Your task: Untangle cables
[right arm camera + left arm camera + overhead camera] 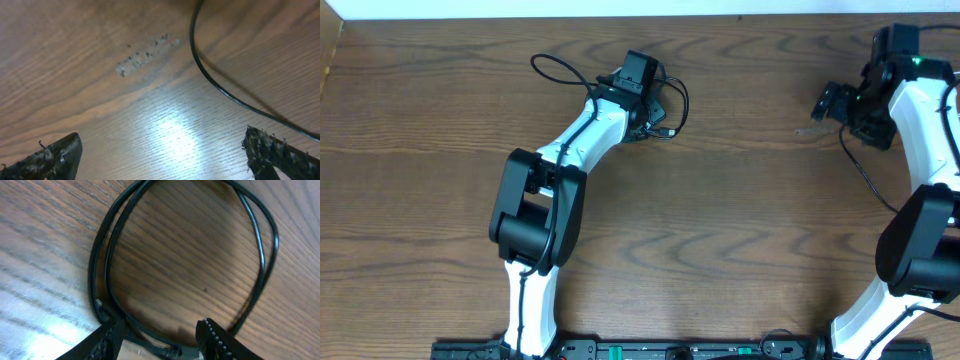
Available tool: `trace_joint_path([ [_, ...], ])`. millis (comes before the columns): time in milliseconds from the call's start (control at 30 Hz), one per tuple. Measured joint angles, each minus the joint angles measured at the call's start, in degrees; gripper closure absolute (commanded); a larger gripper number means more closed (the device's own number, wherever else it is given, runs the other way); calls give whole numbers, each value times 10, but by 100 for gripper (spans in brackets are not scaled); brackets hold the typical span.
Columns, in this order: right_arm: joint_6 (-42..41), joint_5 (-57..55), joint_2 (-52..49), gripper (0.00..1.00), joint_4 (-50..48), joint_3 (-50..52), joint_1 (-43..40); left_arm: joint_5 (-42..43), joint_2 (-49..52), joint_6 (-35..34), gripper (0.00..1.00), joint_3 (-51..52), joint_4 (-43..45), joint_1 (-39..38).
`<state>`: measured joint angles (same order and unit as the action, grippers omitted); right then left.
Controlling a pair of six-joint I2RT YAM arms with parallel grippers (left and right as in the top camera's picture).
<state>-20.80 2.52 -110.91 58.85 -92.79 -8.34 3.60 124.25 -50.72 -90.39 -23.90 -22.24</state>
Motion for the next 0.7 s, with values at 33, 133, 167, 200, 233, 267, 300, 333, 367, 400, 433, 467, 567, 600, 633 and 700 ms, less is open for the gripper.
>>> trace_joint_path([
  [33, 0, 0, 0, 1, -1, 6, 0, -1, 4, -2, 54, 0, 4, 0],
  [133, 0, 0, 0, 1, -8, 22, 0, -6, 11, -5, 59, 0, 13, 0],
  [167, 0, 0, 0, 1, -10, 26, 0, -6, 11, -5, 60, 0, 13, 0],
  [200, 0, 0, 0, 1, -13, 31, 0, -6, 12, -5, 61, 0, 12, 0],
  [233, 0, 0, 0, 1, -14, 35, 0, -6, 13, -5, 61, 0, 12, 0],
  [267, 0, 0, 0, 1, -16, 38, 0, -7, 14, -5, 61, 0, 12, 0],
  [300, 0, 0, 0, 1, -16, 40, 0, -7, 14, -5, 61, 0, 12, 0],
  [333, -1, 0, 0, 1, -17, 42, 0, -8, 15, -5, 62, 0, 10, 0],
  [367, -1, 0, 0, 1, -17, 43, 0, -8, 15, -5, 62, 0, 4, 0],
  [400, -1, 0, 0, 1, -17, 43, 0, -8, 15, -5, 62, 0, -3, 0],
  [433, 0, 0, 0, 1, -17, 43, 0, -8, 15, -5, 62, 0, -11, -1],
  [467, -1, 0, 0, 1, -17, 43, 0, -8, 15, -5, 62, 0, -20, -1],
  [567, -1, 0, 0, 1, -17, 44, 0, -9, 15, -5, 62, 0, -49, -2],
  [600, -1, 0, 0, 1, -17, 44, 0, -10, 14, -5, 63, -3, -63, -3],
  [633, -1, 0, 0, 1, -17, 44, 0, -10, 14, -3, 63, -4, -78, -4],
  [700, -1, 0, 0, 1, -17, 44, 0, -10, 12, 5, 62, -6, -110, -5],
])
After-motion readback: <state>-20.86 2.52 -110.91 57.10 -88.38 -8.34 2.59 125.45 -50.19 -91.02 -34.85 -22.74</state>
